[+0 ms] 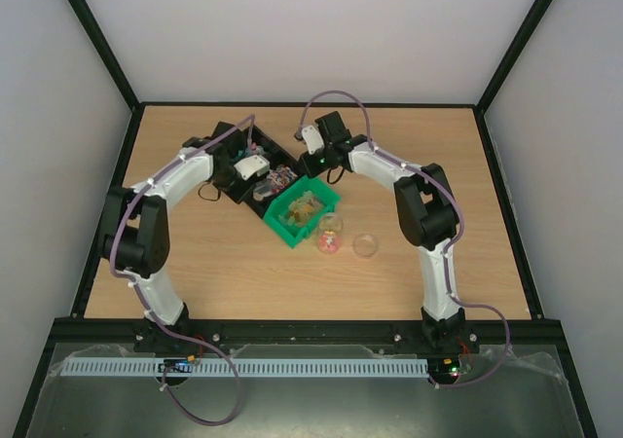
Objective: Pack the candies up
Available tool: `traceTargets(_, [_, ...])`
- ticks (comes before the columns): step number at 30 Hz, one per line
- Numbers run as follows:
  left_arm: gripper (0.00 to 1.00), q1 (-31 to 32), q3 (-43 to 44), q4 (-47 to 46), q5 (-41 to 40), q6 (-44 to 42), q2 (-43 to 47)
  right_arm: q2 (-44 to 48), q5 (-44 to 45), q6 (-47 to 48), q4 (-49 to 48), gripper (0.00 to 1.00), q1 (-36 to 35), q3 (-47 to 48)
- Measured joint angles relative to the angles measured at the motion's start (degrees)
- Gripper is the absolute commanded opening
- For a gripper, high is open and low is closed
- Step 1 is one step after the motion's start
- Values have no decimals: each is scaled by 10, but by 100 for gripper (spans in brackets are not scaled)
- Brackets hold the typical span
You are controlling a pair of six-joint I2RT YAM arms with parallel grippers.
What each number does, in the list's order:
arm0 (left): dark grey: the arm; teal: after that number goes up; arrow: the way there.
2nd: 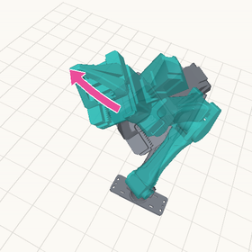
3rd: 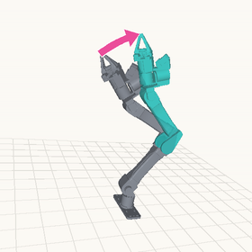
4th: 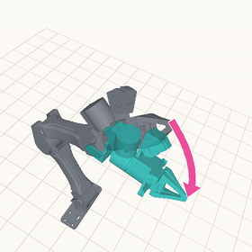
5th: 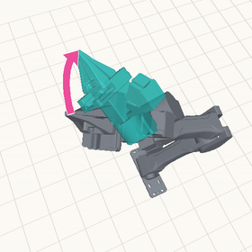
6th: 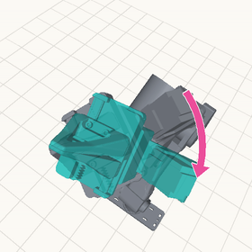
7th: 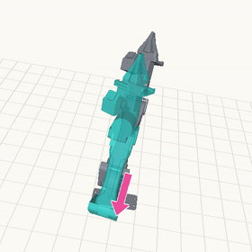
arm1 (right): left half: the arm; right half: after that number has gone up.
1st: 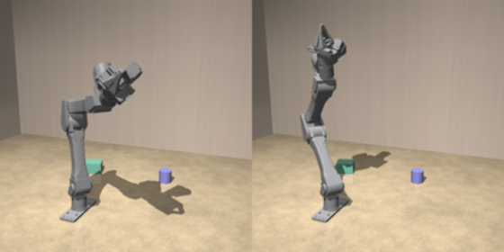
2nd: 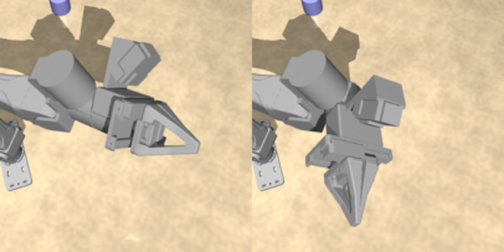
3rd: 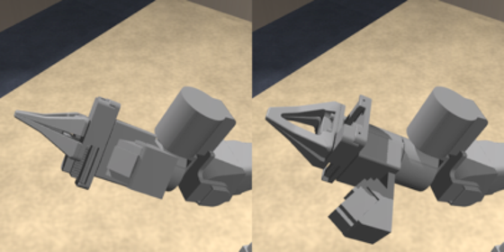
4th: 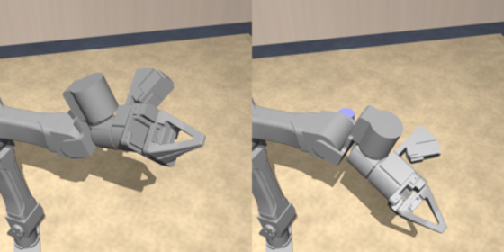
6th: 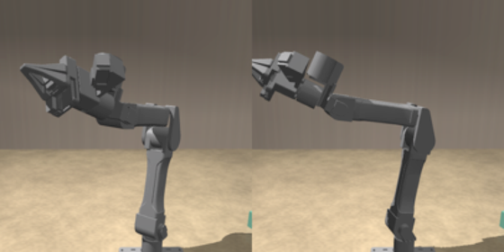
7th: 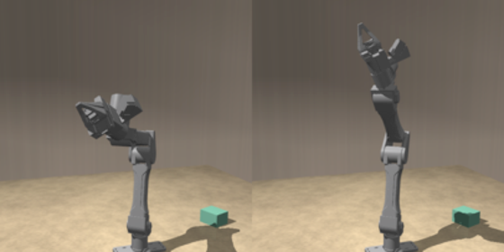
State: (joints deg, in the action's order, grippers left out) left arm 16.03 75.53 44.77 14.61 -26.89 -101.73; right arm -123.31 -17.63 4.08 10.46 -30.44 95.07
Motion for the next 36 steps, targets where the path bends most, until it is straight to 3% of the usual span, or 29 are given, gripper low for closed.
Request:
traceTargets(20, [2,4,-69,-165,89,54,-24,5,-18,12,-14,1,14,-15])
traceTargets(36, [2,15,-84,-220,89,66,-29,7,-24,15,-19,1,14,-19])
